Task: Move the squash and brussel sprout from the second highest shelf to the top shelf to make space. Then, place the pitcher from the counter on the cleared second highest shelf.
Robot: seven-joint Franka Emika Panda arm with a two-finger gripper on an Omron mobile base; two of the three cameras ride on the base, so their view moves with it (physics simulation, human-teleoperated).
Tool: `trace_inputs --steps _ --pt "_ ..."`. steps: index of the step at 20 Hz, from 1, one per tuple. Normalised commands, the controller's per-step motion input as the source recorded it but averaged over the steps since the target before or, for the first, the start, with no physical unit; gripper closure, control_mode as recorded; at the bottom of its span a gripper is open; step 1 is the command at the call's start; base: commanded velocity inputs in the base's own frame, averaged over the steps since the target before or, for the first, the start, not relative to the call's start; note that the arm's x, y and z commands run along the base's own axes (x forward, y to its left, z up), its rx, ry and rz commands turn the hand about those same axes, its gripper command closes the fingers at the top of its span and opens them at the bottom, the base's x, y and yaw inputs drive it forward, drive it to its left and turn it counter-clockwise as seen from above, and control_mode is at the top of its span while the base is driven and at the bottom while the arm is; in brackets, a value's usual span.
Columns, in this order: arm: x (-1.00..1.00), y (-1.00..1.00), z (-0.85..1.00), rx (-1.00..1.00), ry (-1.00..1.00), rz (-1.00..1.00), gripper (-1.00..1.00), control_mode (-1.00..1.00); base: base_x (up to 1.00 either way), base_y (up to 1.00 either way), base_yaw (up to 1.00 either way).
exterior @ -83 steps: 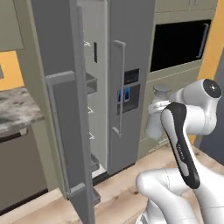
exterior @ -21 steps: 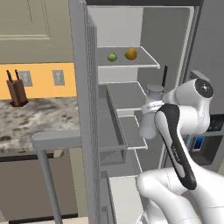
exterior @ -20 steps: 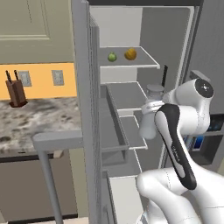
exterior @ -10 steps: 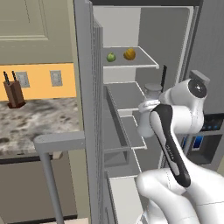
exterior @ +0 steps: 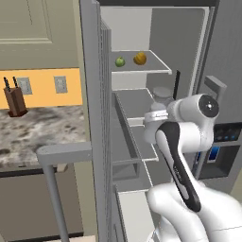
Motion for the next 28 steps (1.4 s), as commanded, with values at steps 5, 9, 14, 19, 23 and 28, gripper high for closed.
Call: trace_inputs --steps 5,9,14,19,23,28 --pt "0.33 0.21 0.0 0.0 -0.04 0.0 1.0 -1.0 0.0 0.0 0.0" --pt "0.56 0.15 0.0 0.0 0.0 0.0 1.0 -1.0 0.0 0.0 0.0" --pt "0.62 0.03 0.0 0.0 0.0 0.0 1.0 -1.0 0.0 0.0 0.0" --pt "0.57 0.01 -0.09 0.0 0.0 0.0 1.0 -1.0 0.0 0.0 0.0" --pt "0.58 0.04 -0.23 0.0 0.0 0.0 1.0 -1.0 0.0 0.0 0.0" --pt "0.57 0.04 -0.23 -0.01 0.0 0.0 1.0 -1.0 0.0 0.0 0.0"
